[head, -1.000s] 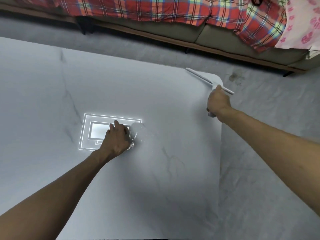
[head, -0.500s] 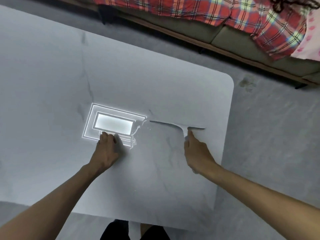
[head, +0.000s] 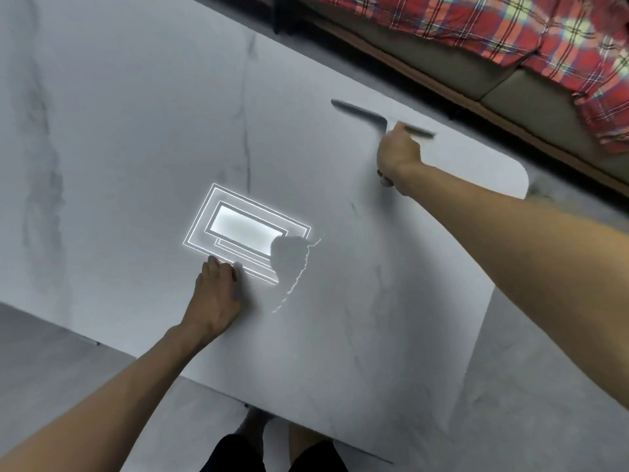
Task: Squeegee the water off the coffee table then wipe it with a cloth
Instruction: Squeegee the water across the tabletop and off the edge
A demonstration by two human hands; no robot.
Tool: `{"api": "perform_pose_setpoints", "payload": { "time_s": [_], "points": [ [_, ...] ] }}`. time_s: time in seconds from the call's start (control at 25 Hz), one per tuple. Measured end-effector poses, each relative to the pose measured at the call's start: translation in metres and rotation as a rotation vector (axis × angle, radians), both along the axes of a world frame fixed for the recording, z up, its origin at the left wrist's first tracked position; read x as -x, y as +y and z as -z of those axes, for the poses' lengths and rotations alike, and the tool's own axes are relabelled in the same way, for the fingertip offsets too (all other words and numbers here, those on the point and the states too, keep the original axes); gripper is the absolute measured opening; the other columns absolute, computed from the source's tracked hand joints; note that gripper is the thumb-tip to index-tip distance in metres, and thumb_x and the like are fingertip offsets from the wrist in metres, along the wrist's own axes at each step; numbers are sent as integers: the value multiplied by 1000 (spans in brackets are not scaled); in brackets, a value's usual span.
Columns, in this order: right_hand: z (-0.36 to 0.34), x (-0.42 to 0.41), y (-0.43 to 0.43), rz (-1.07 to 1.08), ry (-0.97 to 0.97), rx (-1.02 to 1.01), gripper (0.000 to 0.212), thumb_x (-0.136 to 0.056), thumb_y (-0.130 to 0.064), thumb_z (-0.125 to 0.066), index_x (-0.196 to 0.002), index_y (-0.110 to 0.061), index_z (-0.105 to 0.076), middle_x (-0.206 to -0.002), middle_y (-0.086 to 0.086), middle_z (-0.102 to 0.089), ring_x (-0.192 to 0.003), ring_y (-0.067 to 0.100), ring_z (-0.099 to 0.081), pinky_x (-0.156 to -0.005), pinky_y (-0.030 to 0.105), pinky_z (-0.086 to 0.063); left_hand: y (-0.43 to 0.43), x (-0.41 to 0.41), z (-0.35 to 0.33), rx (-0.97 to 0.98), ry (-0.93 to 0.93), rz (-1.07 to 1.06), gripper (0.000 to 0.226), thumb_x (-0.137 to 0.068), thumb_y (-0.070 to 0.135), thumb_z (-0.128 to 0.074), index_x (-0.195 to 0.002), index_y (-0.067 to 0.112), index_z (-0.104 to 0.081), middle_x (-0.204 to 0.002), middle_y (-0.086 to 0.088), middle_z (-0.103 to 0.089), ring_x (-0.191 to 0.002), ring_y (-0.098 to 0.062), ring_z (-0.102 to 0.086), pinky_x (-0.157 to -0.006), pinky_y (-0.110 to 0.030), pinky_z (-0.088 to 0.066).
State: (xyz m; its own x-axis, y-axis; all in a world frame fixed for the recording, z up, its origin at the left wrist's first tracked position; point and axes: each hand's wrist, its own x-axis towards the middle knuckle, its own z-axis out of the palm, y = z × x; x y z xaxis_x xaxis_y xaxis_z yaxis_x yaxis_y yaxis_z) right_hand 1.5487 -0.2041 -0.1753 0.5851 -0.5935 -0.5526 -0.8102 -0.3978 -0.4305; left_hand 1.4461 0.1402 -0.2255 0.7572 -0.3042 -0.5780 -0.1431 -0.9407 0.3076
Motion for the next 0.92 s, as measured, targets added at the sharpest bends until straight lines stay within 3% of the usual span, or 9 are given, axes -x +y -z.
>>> {"api": "perform_pose_setpoints", "payload": {
  "time_s": [0.12, 0.24, 0.44, 0.56, 0.8, 0.92],
  "points": [
    [6, 23, 49, -314, -75, -2, 46, -99, -19, -29, -144, -24, -33, -102, 4, -50, -90, 27, -47, -69, 38, -46, 10, 5, 3, 52, 34, 33, 31, -70, -8, -51, -100, 0, -49, -107, -17, -43, -91, -32, -42, -72, -33, -33],
    [10, 74, 74, -459, -42, 23, 49, -102, -30, -31, -150, -35, -24, -109, 12, -62, -103, 35, -52, -85, 40, -43, 16, 5, 5, 74, 27, 29, 31, -70, -7, -50, -101, 1, -49, -107, -17, -44, -91, -31, -43, -73, -31, -32],
    [-7, 180, 66, -467, 81, 88, 48, -104, -37, -29, -150, -42, -20, -98, 12, -66, -96, 35, -56, -82, 41, -47, 30, 31, 3, 57, 116, 70, 32, -74, -3, -50, -106, 3, -46, -119, -20, -42, -111, -39, -41, -81, -34, -33],
    [-20, 228, 62, -468, 125, 76, 49, -104, -32, -29, -152, -41, -19, -103, 8, -68, -93, 34, -59, -83, 44, -50, 38, 43, 3, 21, 193, 85, 34, -79, 3, -47, -113, 1, -45, -136, -31, -34, -127, -45, -33, -99, -42, -37],
    [-32, 292, 59, -471, 223, 121, 48, -104, -39, -27, -151, -43, -19, -110, 3, -70, -95, 32, -61, -80, 41, -50, 36, 46, 4, -13, 298, 111, 47, -83, 3, -43, -128, -6, -36, -151, -40, -9, -146, -46, -3, -116, -48, -22],
    [-45, 315, 51, -466, 297, 138, 48, -102, -41, -29, -149, -46, -24, -104, 0, -71, -94, 29, -60, -81, 41, -51, 28, 47, 6, -77, 263, 149, 54, -86, 4, -40, -136, -9, -27, -147, -44, -15, -143, -53, -3, -117, -48, -17]
  ]
}}
